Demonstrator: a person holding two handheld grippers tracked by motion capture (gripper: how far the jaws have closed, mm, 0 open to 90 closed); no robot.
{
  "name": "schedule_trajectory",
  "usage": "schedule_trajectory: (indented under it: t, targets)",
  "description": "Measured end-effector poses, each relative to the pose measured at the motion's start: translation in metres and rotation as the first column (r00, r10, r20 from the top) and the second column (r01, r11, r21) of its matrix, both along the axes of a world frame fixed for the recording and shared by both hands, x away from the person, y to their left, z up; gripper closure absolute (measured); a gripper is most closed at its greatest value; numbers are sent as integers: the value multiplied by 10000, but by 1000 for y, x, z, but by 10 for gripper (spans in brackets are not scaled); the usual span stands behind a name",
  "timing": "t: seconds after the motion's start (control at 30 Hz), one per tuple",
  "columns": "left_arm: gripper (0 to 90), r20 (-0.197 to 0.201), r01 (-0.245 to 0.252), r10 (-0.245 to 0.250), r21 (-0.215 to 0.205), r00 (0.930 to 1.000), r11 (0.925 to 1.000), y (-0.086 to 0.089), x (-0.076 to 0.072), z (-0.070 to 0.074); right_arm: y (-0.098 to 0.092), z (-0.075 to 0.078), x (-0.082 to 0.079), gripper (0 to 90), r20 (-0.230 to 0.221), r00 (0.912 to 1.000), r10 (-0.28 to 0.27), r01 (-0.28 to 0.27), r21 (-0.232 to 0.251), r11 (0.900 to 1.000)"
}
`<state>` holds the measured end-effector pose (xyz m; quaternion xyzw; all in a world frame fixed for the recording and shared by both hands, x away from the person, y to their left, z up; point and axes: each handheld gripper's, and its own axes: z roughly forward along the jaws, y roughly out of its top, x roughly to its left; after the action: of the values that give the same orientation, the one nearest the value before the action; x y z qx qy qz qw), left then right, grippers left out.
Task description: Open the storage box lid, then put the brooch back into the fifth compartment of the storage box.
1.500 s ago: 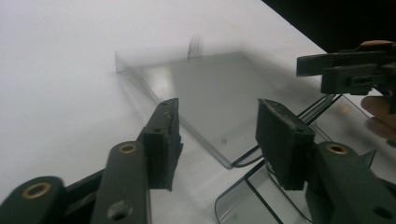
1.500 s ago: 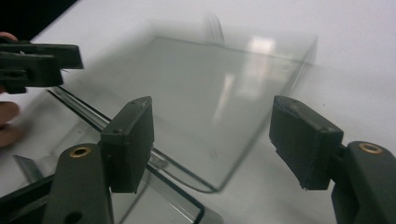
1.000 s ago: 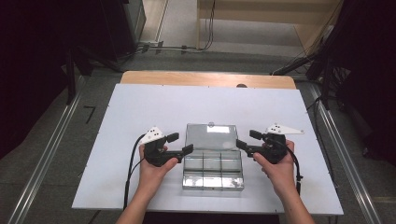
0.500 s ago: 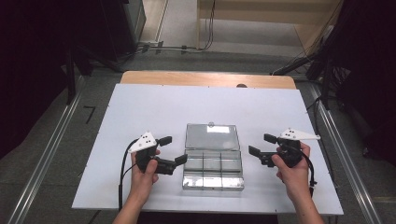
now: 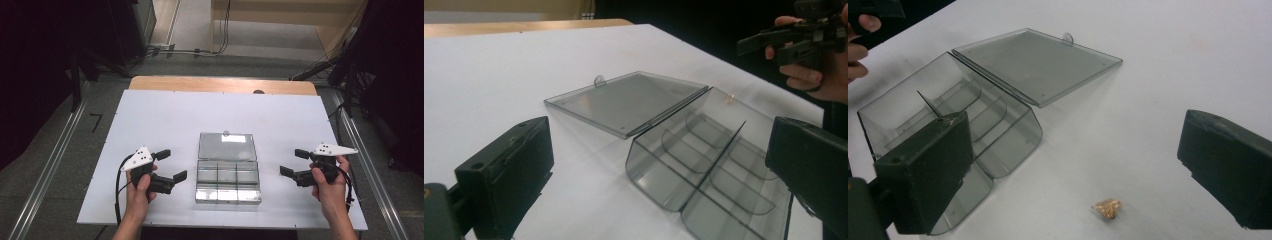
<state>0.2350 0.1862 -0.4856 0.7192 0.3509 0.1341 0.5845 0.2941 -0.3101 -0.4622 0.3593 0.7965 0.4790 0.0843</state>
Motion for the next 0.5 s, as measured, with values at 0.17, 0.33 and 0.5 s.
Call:
schedule_trajectory:
  t: [0.17, 0.33, 0.5]
  targets:
    - [0, -52, -65, 66, 205, 10000, 9998, 12, -5, -2, -10, -5, 0, 2, 13, 9998, -202, 202, -176, 9996]
    - [0, -58, -313, 314, 179, 9995, 9993, 27, -10, -7, -17, -9, 3, 44, -293, 9992, -269, 275, 179, 9995]
    - [0, -165, -440, 443, 192, 9989, 9988, 38, -13, -14, -18, -8, 3, 270, -387, 9966, -732, 738, 125, 9972]
